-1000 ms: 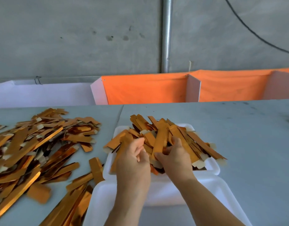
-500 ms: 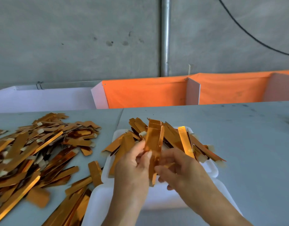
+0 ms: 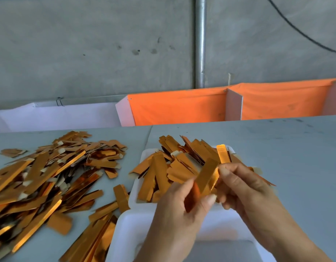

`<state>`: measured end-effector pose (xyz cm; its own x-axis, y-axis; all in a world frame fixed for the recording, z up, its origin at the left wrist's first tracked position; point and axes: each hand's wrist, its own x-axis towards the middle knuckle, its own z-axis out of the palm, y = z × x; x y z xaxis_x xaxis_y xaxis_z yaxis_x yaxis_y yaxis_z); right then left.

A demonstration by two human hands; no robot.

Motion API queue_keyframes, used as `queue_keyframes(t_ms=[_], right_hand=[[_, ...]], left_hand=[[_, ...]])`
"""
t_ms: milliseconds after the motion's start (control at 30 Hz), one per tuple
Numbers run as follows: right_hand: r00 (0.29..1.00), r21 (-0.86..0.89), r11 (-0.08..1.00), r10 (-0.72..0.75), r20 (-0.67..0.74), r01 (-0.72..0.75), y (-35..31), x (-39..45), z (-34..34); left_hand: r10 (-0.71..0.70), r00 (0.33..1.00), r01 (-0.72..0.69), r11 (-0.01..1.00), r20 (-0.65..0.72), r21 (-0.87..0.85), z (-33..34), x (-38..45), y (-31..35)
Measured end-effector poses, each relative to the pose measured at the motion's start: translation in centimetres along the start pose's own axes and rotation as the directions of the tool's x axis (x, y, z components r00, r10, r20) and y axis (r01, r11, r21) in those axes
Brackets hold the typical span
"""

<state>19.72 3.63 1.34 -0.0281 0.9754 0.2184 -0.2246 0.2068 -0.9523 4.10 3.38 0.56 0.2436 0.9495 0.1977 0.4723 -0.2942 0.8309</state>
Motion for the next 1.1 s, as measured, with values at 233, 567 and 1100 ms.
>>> queue_keyframes(t_ms=[233,567,1100], right_hand=[[0.989,0.046,0.998,0.039,0.14,-0.046,0.2,0.3,-0.7],[0.983,-0.008,0.99,0.139,0.119,-0.139,0.4,0.5,-0.5],[0.94,0.081,0.952,0.276,0.201,-0.297,-0.5,0.2,-0.4]], left_hand=[[0.044,0.99,-0.031,0.995,0.135,-0.096,-0.6,-0.2,-0.6],[0.13,0.99,-0.133,0.99,0.053,0.055,-2.2,-0.2,-1.1],[0.309,0.95,-0.242,0.799,-0.032,0.551,-1.5,0.0,-1.5]])
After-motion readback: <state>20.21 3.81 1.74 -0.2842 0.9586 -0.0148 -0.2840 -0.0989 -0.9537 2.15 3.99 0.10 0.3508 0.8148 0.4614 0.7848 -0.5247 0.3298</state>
